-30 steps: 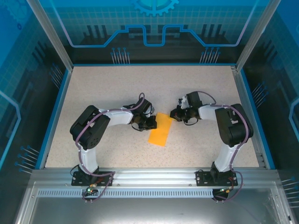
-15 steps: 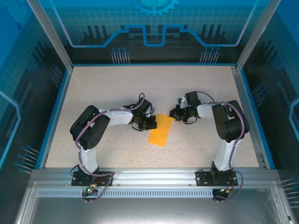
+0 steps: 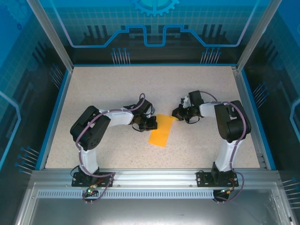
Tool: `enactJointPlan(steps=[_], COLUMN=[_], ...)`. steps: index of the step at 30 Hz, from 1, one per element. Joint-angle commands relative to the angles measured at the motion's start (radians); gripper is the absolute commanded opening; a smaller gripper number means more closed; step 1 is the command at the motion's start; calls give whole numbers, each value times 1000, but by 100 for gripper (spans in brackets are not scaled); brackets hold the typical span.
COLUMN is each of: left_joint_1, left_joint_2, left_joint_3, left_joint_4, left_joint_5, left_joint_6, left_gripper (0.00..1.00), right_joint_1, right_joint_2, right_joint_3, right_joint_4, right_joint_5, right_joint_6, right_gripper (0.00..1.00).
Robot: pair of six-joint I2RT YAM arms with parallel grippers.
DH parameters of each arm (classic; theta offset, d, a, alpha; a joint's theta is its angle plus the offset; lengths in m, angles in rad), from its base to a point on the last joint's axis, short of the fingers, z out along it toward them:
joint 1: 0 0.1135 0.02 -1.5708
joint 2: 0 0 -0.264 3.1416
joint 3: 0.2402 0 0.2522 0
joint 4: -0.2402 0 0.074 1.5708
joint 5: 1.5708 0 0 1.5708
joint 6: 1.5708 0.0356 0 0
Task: Fold a paper plane with a square sheet of paper (pick it up from the middle)
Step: Fold the square sheet of paper in half at the center of the table.
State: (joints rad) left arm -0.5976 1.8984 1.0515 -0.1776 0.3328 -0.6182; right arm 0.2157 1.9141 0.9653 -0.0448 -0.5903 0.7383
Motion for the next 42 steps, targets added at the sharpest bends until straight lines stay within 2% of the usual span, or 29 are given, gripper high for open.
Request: enactJointPlan(steps=[1, 4, 9, 15, 19, 25, 33, 39, 42], left_joint_1=[-10, -10, -9, -10, -9, -10, -10, -10, -10], left_joint_2=[48, 47, 45, 50, 50, 45, 38, 36, 31], left_joint_3=[-38, -38, -39, -35, -44, -42, -37, -39, -43], left_joint_4=[-101, -102, -103, -99, -89, -91, -96, -90, -90], left_joint_5=[-60, -61, -63, -63, -63, -61, -60, -57, -56], left_joint_6=[26, 25, 28, 29, 23, 23, 23, 21, 18], left_gripper=[0, 0, 0, 0, 0, 0, 0, 0, 0], right_joint_1=[7, 6, 8, -15, -3, 77, 259, 402, 431], right_joint_2=[37, 69, 65, -66, -178, -325, -541, -489, -457], right_joint_3=[43, 64, 88, 25, 19, -102, -388, -452, -456], right_joint_4=[-119, -186, -228, -60, -85, -120, -26, 127, 149], right_joint_5=[54, 105, 118, -23, -44, 5, 93, 97, 124], right_joint_6=[-36, -41, -45, -11, -39, 1, 137, 234, 249], right_gripper=[0, 0, 0, 0, 0, 0, 3, 4, 3])
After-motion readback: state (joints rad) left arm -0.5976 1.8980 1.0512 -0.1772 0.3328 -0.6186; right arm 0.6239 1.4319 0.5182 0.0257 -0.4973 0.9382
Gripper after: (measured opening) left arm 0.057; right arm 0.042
